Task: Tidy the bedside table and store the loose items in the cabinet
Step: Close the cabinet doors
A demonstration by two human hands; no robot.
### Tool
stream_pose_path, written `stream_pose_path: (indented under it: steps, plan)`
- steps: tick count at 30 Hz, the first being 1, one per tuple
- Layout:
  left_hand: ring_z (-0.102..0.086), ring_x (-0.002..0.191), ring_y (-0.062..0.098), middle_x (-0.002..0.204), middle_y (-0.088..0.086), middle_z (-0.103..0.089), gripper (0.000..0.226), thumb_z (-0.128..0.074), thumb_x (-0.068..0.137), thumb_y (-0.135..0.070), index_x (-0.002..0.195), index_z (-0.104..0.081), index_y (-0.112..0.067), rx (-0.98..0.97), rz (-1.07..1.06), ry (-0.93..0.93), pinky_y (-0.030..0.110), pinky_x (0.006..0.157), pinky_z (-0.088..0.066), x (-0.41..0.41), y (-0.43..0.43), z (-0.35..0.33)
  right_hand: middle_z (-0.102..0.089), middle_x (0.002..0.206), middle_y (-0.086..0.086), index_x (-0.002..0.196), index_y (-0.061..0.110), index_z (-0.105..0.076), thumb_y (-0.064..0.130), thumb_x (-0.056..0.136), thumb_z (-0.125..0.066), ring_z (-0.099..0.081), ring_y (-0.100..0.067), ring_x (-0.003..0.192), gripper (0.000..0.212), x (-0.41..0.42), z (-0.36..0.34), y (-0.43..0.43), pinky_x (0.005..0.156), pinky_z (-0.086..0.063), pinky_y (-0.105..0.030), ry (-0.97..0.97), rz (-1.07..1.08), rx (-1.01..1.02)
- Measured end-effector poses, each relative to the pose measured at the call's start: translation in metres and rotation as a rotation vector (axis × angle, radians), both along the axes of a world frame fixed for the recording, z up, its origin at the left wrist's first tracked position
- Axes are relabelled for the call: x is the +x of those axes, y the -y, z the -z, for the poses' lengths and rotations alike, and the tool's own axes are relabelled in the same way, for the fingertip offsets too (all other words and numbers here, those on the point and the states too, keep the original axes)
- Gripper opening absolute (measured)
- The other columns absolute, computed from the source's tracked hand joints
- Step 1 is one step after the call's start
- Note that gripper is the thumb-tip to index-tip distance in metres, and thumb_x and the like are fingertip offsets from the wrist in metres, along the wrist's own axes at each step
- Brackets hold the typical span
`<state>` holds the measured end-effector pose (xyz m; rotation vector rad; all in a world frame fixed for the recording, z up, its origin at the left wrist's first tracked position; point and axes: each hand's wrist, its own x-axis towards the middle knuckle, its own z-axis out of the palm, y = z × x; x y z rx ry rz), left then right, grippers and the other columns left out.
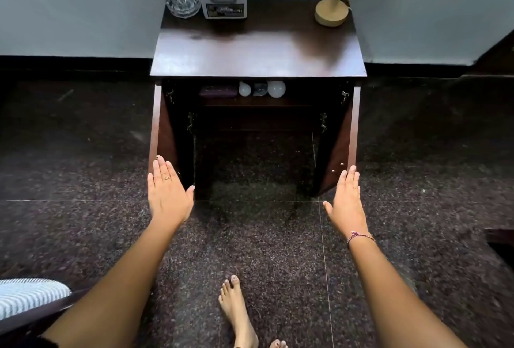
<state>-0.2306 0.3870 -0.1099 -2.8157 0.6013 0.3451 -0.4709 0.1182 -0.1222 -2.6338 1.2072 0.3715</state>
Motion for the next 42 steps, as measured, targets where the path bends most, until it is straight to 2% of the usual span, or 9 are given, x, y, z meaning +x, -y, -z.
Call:
stream_pose_path:
  steps: [8,12,16,22,26,30,35,38,42]
  plan:
    - [0.005,0.146,0.032,0.156,0.023,0.006,0.086,-0.044,0.093,-0.043,0.145,0.002,0.009,-0.089,-0.161,-0.113,0.042,0.12,-0.006,0.004,-0.009,0.01,0.004,0.154,-0.03,0.143,-0.011,0.002,0.031,0.099,-0.035,0.0,-0.038,0.145,0.071,0.006,0.001,-0.006,0.119,-0.011,-0.036,0.128,0.057,-0.04]
    - [0.004,0.146,0.032,0.156,0.023,0.005,0.086,-0.047,0.092,-0.039,0.145,0.0,0.008,-0.166,-0.169,-0.113,0.042,0.12,-0.007,-0.003,-0.001,0.011,-0.009,0.155,-0.027,0.144,-0.011,-0.011,-0.004,0.093,-0.037,-0.008,-0.036,0.145,0.058,0.018,0.0,-0.01,0.119,-0.01,-0.039,0.146,-0.014,0.008]
    - [-0.001,0.146,0.032,0.156,0.023,0.0,0.085,-0.05,0.09,-0.036,0.146,-0.002,0.006,-0.218,-0.137,-0.087,0.041,0.12,-0.01,-0.014,0.016,0.014,-0.001,0.158,-0.017,0.148,0.0,-0.01,-0.01,0.092,-0.037,-0.007,-0.024,0.147,0.063,0.025,0.003,-0.011,0.109,-0.035,-0.028,0.229,-0.03,0.001]
    - [-0.023,0.141,0.027,0.152,0.015,-0.026,0.066,-0.047,0.094,-0.014,0.147,-0.011,0.0,-0.45,-0.076,-0.028,0.039,0.105,-0.043,-0.027,0.051,0.016,-0.057,0.127,-0.015,0.135,0.0,-0.044,0.008,0.097,-0.043,-0.056,-0.025,0.116,0.039,0.056,-0.008,0.001,0.1,-0.044,-0.036,0.485,0.071,-0.055]
    - [-0.042,0.111,0.029,0.125,0.012,-0.05,0.055,-0.049,0.094,-0.017,0.143,-0.028,-0.003,-0.527,-0.117,0.057,0.04,0.073,-0.054,-0.013,0.073,0.021,-0.06,0.105,-0.004,0.116,0.004,-0.06,0.015,0.093,-0.055,-0.059,-0.013,0.094,0.026,0.077,-0.01,0.017,0.088,-0.04,-0.012,0.602,0.328,0.061]
    - [-0.045,0.101,0.031,0.11,0.012,-0.053,0.04,-0.052,0.093,-0.011,0.133,-0.049,-0.006,-0.714,-0.26,0.095,0.041,0.074,-0.052,0.01,0.077,0.027,-0.063,0.091,-0.009,0.106,0.006,-0.068,0.012,0.084,-0.067,-0.058,-0.008,0.074,0.022,0.087,0.001,0.027,0.073,-0.04,0.002,0.738,0.542,0.121]
    - [-0.053,0.073,0.001,0.094,-0.003,-0.048,0.06,-0.068,0.082,-0.009,0.136,-0.044,-0.015,-1.193,-0.575,-0.128,0.012,0.08,-0.046,0.026,0.08,0.034,-0.056,0.111,-0.006,0.123,0.009,-0.047,0.022,0.079,-0.074,-0.061,-0.012,0.092,0.053,0.096,0.021,0.031,0.083,-0.051,-0.014,0.925,0.989,0.627]
    - [-0.054,0.103,0.006,0.126,0.005,-0.049,0.072,-0.07,0.082,-0.018,0.143,-0.031,-0.013,-1.294,-0.763,-0.398,0.02,0.095,-0.039,0.031,0.092,0.041,-0.05,0.129,-0.006,0.136,0.011,-0.041,0.032,0.087,-0.064,-0.054,-0.017,0.113,0.058,0.108,0.033,0.032,0.098,-0.047,-0.034,0.85,0.969,0.852]
    - [-0.043,0.129,0.02,0.142,0.007,-0.044,0.062,-0.06,0.089,-0.033,0.141,-0.036,-0.011,-1.159,-0.695,-0.606,0.026,0.099,-0.034,0.043,0.106,0.051,-0.05,0.098,0.007,0.138,0.009,-0.042,0.048,0.089,-0.054,-0.042,-0.004,0.077,0.064,0.123,0.041,0.034,0.063,-0.033,-0.018,0.717,0.894,0.958]
